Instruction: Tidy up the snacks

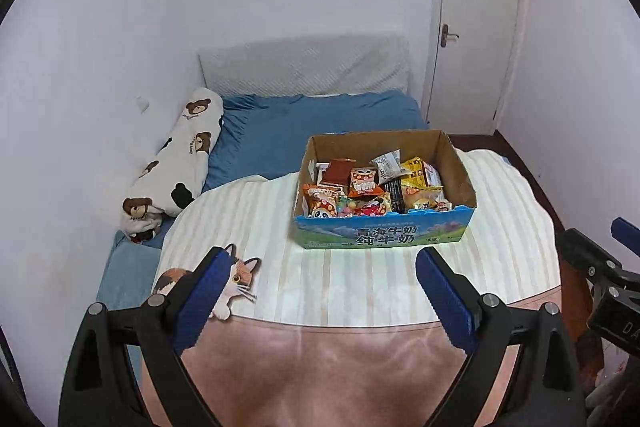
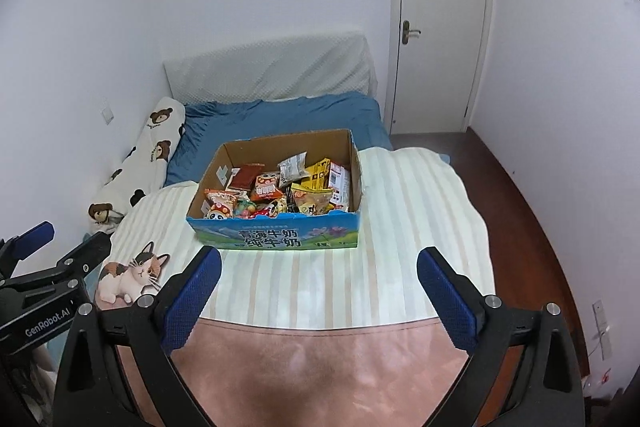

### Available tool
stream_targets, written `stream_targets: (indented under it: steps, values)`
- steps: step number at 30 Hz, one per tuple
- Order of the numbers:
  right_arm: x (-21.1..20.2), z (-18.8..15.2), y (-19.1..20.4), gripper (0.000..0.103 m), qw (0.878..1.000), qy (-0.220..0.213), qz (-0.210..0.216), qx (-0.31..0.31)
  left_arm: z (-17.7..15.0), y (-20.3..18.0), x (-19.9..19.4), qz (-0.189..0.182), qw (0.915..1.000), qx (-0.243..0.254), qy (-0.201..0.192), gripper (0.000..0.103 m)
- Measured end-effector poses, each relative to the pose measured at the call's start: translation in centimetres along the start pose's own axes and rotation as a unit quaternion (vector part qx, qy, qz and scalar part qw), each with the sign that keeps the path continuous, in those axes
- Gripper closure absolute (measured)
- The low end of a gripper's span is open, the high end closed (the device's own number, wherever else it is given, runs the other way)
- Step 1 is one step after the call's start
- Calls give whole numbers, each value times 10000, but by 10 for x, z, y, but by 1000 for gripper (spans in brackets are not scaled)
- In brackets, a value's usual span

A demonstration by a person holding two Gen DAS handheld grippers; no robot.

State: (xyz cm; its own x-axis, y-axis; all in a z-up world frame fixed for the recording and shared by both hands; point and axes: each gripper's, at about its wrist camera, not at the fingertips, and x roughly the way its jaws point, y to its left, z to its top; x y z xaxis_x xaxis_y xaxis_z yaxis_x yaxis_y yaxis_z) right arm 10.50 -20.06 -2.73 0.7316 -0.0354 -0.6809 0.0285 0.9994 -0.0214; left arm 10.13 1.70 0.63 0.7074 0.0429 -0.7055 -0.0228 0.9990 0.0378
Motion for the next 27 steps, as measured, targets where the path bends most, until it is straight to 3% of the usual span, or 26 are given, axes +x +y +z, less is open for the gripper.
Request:
stream_targets:
  steps: [12, 13, 19, 27]
  values:
    - [-22, -1, 5, 2, 9997, -213, 13, -127, -2, 10, -19, 59, 9995, -227, -218, 8]
    - [-20, 0, 6, 2, 9997, -204, -4, -143, -1, 10, -18, 56, 9995, -236, -220, 3]
    - [5, 8, 4, 1, 9997, -184, -143, -116, 8, 5, 6, 67, 9996, -196, -206, 1]
    - [53, 24, 3, 1, 9998, 17, -215, 9, 19, -4, 56, 45, 9999, -88, 116, 1]
